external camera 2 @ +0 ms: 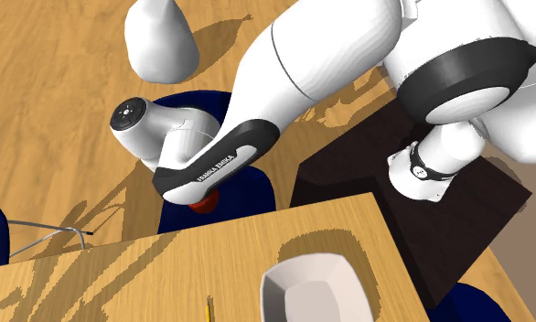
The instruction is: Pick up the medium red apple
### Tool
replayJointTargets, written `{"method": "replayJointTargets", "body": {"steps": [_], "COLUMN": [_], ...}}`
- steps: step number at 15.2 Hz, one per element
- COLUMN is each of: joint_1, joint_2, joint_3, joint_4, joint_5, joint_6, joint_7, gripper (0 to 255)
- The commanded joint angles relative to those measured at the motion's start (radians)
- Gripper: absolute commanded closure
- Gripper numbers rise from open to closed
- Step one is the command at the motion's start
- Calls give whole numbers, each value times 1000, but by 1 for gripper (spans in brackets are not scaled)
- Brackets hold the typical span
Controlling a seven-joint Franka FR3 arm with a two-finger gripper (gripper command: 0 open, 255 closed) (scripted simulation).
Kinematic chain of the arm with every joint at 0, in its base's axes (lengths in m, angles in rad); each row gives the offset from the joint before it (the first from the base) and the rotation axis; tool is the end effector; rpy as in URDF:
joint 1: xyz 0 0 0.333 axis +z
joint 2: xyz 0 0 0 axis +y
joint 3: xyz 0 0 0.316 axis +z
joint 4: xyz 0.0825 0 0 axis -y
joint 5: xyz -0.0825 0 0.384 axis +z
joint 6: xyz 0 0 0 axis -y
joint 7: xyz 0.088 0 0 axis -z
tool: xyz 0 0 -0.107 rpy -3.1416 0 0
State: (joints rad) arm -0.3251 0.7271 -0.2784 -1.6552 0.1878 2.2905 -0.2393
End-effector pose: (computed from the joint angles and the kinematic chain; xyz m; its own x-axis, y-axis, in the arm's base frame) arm 0.5710 -0.3641 0.1929 0.9060 -0.4180 -0.0670 -0.4165 -0.9084 0.0357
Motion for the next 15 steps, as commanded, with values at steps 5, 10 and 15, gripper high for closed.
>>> {"method": "replayJointTargets", "body": {"steps": [5,10,15], "joint_1": [8,15,18], "joint_2": [-53,-95,-120], "joint_3": [-12,-21,-27], "joint_4": [-4,-1,4], "joint_5": [-14,-26,-33], "joint_6": [-49,-93,-123], "joint_7": [5,10,14], "gripper": [255,255,255]}}
